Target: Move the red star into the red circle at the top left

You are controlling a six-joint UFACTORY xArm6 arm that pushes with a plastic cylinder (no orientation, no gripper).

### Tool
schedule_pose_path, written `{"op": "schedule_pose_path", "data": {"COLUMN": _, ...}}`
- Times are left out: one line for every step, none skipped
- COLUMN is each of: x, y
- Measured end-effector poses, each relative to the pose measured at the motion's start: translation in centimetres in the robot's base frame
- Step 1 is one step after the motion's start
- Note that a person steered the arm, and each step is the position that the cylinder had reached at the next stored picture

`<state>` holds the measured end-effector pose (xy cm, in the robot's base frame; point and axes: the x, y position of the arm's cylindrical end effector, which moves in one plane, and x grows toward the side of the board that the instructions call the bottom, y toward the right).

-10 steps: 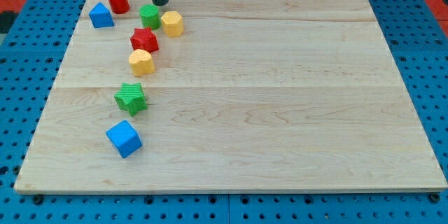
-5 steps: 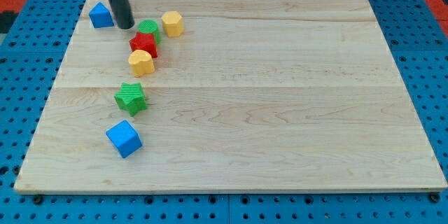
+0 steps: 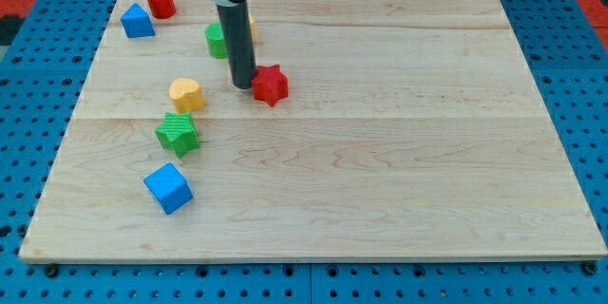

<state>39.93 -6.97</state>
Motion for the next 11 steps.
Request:
{"op": "schedule_pose_path", "data": {"x": 4.9, "y": 1.7}}
{"op": "schedule_pose_path", "data": {"x": 1.6, "y": 4.5}}
{"op": "schedule_pose_path", "data": {"x": -5.0, "y": 4.9}}
{"op": "schedule_pose_path", "data": {"x": -11.5, "y": 4.9}}
{"op": "schedule_pose_path", "data": {"x": -14.6, "y": 4.9}}
{"op": "schedule_pose_path", "data": {"x": -13.2, "y": 5.9}}
{"op": "schedule_pose_path", "data": {"x": -10.5, "y": 10.5}}
{"op": "schedule_pose_path", "data": {"x": -13.0, "y": 2.9}}
{"op": "schedule_pose_path", "data": {"x": -16.2, "y": -4.2}}
{"op": "schedule_pose_path", "data": {"x": -16.8, "y": -6.7}}
{"op": "schedule_pose_path", "data": {"x": -17.4, "y": 0.8}}
